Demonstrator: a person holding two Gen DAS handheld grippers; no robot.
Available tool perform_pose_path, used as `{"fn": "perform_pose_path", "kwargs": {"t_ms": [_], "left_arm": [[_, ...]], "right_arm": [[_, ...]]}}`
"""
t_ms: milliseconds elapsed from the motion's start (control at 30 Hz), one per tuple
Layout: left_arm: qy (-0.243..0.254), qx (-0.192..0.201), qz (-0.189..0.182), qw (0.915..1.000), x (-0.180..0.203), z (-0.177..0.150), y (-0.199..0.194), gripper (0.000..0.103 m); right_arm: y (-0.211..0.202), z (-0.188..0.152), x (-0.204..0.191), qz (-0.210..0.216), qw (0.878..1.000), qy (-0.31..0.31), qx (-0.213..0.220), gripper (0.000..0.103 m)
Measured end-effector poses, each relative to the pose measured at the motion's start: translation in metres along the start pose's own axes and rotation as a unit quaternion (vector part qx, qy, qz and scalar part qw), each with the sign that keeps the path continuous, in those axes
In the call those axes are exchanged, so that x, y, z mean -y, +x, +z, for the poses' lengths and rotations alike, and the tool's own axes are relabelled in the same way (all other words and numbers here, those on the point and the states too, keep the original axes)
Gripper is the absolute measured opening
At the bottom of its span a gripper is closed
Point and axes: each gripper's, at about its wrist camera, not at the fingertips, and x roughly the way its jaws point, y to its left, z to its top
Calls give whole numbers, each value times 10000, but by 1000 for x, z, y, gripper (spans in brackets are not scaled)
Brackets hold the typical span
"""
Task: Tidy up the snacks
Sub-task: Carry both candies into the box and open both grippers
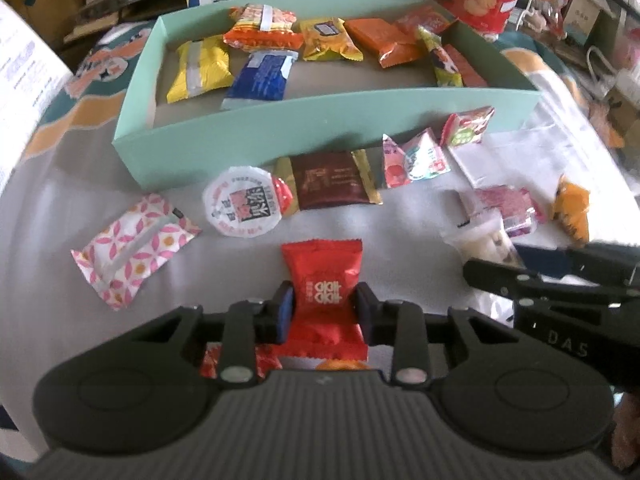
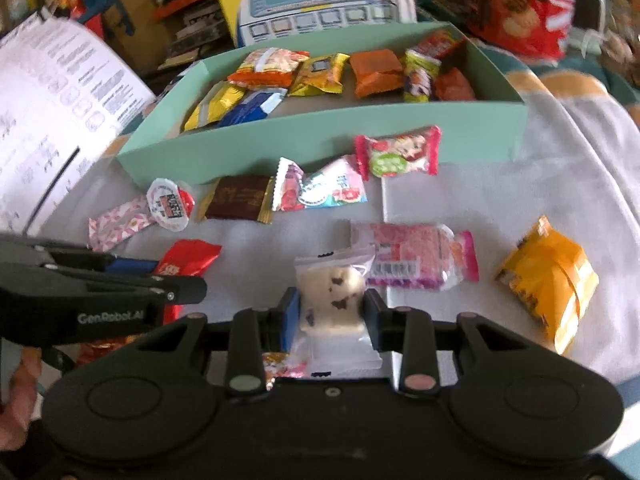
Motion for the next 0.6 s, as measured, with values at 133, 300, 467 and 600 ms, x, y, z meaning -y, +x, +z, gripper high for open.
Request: {"fn": "perform_pose_path", "kwargs": {"t_ms": [133, 300, 467, 600], "left_arm": [[-51, 78, -137, 9999, 0, -1, -10, 31], [-72, 254, -249, 9993, 1, 1, -28, 31], [-206, 569, -237, 9979, -7, 18, -48, 31], [-372, 799, -188, 9959, -18, 45, -56, 31]], "right_arm": [[-11, 0, 11, 110, 9993, 351, -15, 34], [-24, 5, 13, 194, 9985, 504, 84, 34], [-36, 22, 12, 304, 9976, 577, 252, 34], [-39, 52, 12, 433, 9957, 703, 422, 34]]}}
